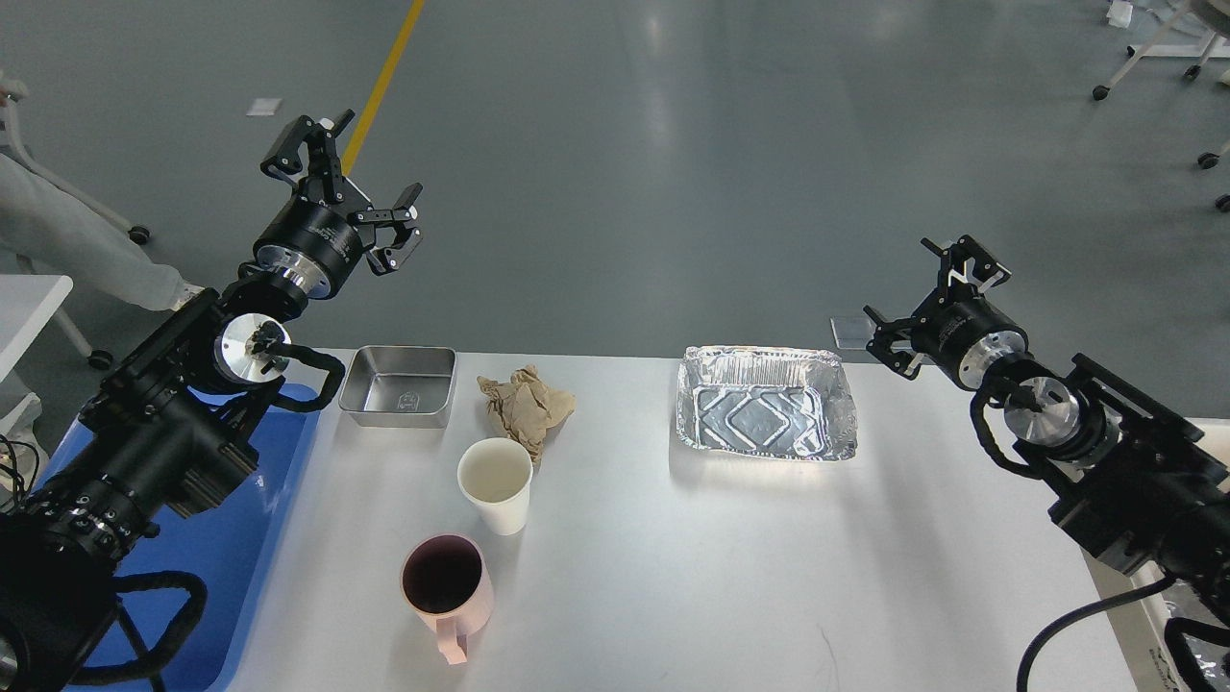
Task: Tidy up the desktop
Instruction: 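Move the left gripper over the blue bin toward the table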
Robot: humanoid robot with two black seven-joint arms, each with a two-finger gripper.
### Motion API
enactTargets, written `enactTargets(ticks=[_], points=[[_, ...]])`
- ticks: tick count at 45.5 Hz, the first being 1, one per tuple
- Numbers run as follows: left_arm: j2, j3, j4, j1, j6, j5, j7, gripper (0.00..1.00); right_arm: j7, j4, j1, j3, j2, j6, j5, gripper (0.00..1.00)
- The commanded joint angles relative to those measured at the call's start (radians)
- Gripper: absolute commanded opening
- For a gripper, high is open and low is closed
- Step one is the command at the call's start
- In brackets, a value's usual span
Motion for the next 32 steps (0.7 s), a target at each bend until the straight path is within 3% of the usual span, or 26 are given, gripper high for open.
enactTargets(ticks=[1, 12, 25, 32], points=[[0.007, 0.006, 0.001, 0.003, 0.005, 0.085, -0.053, 0.97, 0.0, 0.003, -0.003, 0.0, -0.001, 0.0, 0.0, 1.0], [0.061, 0.079, -0.019, -0.006, 0.004, 0.105, -0.03, 0.97, 0.0, 0.006, -0.013, 0.0, -0.004, 0.0, 0.0, 1.0], [0.181, 0.167, -0.163, 0.005, -0.02, 0.105, -0.042, 0.97, 0.0, 0.011, -0.026, 0.0, -0.007, 0.001, 0.0, 1.0], [0.243, 0.369, -0.241, -0.01, 0.014, 0.113, -0.03, 0.97, 0.0, 0.015, -0.028, 0.0, -0.007, 0.001, 0.0, 1.0]])
